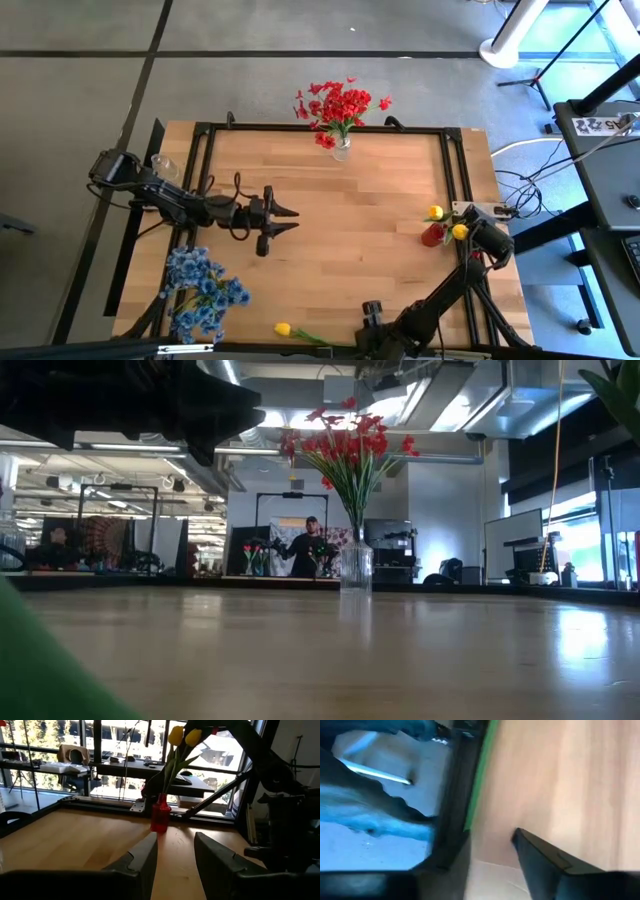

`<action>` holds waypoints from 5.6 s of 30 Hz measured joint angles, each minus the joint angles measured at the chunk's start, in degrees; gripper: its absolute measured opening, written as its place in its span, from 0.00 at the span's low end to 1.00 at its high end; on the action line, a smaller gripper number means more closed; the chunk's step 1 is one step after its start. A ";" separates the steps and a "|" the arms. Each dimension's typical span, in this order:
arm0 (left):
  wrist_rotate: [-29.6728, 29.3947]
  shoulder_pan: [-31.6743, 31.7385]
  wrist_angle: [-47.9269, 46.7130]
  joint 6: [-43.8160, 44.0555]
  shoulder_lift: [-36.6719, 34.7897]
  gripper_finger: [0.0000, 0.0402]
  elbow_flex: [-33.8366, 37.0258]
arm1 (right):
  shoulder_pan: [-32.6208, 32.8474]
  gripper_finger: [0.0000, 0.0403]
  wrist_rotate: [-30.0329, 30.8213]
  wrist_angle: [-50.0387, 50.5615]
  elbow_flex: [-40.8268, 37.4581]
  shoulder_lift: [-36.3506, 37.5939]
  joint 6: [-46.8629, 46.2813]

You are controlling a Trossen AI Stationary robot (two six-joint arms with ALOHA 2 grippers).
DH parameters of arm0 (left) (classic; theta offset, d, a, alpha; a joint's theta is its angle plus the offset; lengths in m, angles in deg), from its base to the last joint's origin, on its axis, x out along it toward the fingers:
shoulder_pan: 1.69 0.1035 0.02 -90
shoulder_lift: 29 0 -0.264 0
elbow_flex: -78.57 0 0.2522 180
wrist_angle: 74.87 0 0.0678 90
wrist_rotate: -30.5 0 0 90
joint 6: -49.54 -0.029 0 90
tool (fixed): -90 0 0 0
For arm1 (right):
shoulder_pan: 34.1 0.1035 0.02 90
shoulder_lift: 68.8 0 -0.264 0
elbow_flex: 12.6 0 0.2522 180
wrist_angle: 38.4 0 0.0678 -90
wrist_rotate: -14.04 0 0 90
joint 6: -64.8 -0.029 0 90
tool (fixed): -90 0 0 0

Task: Sort flowers into vase by color
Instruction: Put the yellow flower into the red vase

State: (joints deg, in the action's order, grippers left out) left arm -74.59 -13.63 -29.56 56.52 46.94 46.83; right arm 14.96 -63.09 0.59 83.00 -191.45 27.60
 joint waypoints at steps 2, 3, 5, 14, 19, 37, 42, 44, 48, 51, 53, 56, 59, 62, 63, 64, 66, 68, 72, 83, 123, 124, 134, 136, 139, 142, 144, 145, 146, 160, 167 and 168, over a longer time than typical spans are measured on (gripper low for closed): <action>0.00 -0.40 0.02 0.00 0.00 0.31 0.00 | 0.00 0.35 0.44 1.43 -0.05 0.00 0.15; 0.00 -0.57 0.03 -0.01 0.00 0.31 0.00 | 0.00 0.32 0.32 1.46 -0.07 0.00 0.15; 0.02 -0.66 0.02 -0.02 0.00 0.31 0.00 | -0.28 0.26 0.25 1.25 0.28 0.24 0.17; 3.75 -1.37 1.72 0.25 0.00 0.31 0.00 | -3.80 0.25 9.68 -1.11 6.53 0.62 15.72; 9.75 -5.65 2.40 0.14 0.00 0.31 0.00 | -4.88 0.35 6.04 -5.86 6.55 -0.58 20.03; 10.10 -14.25 2.00 0.13 0.22 0.31 0.00 | -8.43 0.48 1.96 -18.62 6.45 -6.73 33.47; 9.90 -14.43 2.01 0.39 0.22 0.31 0.00 | -10.09 0.48 -1.15 -18.54 6.45 -6.73 36.10; 9.88 -14.45 2.02 0.72 0.22 0.31 0.00 | -10.24 0.48 -3.03 -18.22 6.52 -6.67 36.09; 9.88 -14.45 2.00 1.77 0.22 0.31 0.00 | -9.44 0.48 -2.63 -15.76 6.67 -5.65 34.22; 9.88 -14.47 1.94 1.62 0.22 0.31 0.00 | -9.37 0.48 -0.07 -13.65 6.64 -4.68 32.73; 9.86 -14.42 1.99 1.55 0.22 0.31 0.00 | -9.68 0.48 0.04 -13.60 6.64 -4.35 32.26; 9.84 -14.32 2.00 1.46 0.22 0.31 0.00 | -9.20 0.48 -1.95 -13.38 6.64 -4.33 32.32; 9.84 -14.32 1.94 1.46 0.22 0.31 0.00 | -8.96 0.48 -2.33 -14.03 6.62 -4.33 34.19; 9.83 -14.32 1.93 1.44 0.22 0.31 0.00 | -9.79 0.48 -1.97 -17.32 6.60 -4.32 36.71; 9.84 -14.32 1.91 1.44 0.22 0.31 0.00 | -10.15 0.48 -2.02 -18.38 6.62 -4.28 37.45; 9.84 -14.32 1.92 1.44 0.22 0.31 0.00 | -10.52 0.48 -2.20 -18.80 6.62 -4.28 37.74; 9.84 -14.32 1.91 1.44 0.22 0.31 0.00 | -11.42 0.48 -2.53 -18.76 6.62 -4.28 38.97; 9.84 -14.30 1.91 1.44 0.22 0.31 0.00 | -12.39 0.48 -2.59 -18.95 6.62 -4.28 40.39; 9.81 -14.30 1.89 1.44 0.22 0.31 0.00 | -14.85 0.48 -6.63 -21.16 6.62 -4.28 39.47; 7.59 -14.28 1.85 1.46 0.22 0.31 0.00 | -17.02 0.69 -16.51 -28.71 6.62 -4.25 19.54; 6.54 -14.94 2.24 1.68 0.17 0.31 -0.04 | -17.27 0.01 2.68 5.38 23.51 -0.47 20.08; 6.55 -15.06 2.25 1.66 0.17 0.31 -0.04 | -17.18 0.01 5.44 10.23 23.50 0.87 18.53; 6.56 -15.11 2.44 1.42 0.17 0.31 -0.04 | -17.61 0.03 9.61 34.76 17.25 3.30 -7.07; 6.57 -15.11 2.43 1.42 0.17 0.31 -0.04 | -18.05 0.06 7.46 33.71 13.80 3.19 -9.76; 6.58 -15.11 2.20 1.42 0.17 0.31 -0.04 | -19.03 0.16 3.47 29.18 9.32 3.19 -10.88; 6.58 -15.11 2.21 1.42 0.17 0.31 -0.04 | -20.82 0.28 -0.27 26.28 5.90 3.19 -11.71; 6.58 -15.11 2.22 1.44 0.17 0.31 -0.04 | -22.44 0.35 -2.66 24.34 3.65 3.19 -14.29; 6.58 -15.11 2.21 1.44 0.17 0.31 -0.04 | -23.22 0.38 -3.56 23.52 2.60 3.21 -15.88; 6.58 -15.11 2.18 1.44 0.17 0.31 -0.04 | -23.97 0.39 -4.65 22.43 1.69 3.45 -16.81; 6.58 -15.83 1.76 1.68 0.17 0.31 -0.02 | -26.39 0.05 -2.82 14.27 1.35 6.49 -9.83; 6.62 -16.67 1.27 1.86 0.16 0.31 -0.02 | -22.47 0.03 17.79 14.49 2.74 26.45 -3.34; 6.60 -16.66 1.27 1.88 0.17 0.31 0.00 | -22.06 0.03 21.79 15.54 2.70 29.08 -2.51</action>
State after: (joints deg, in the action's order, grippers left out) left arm -68.00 -30.29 -28.28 58.40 47.11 46.83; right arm -7.11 -41.30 16.12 85.70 -162.37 25.10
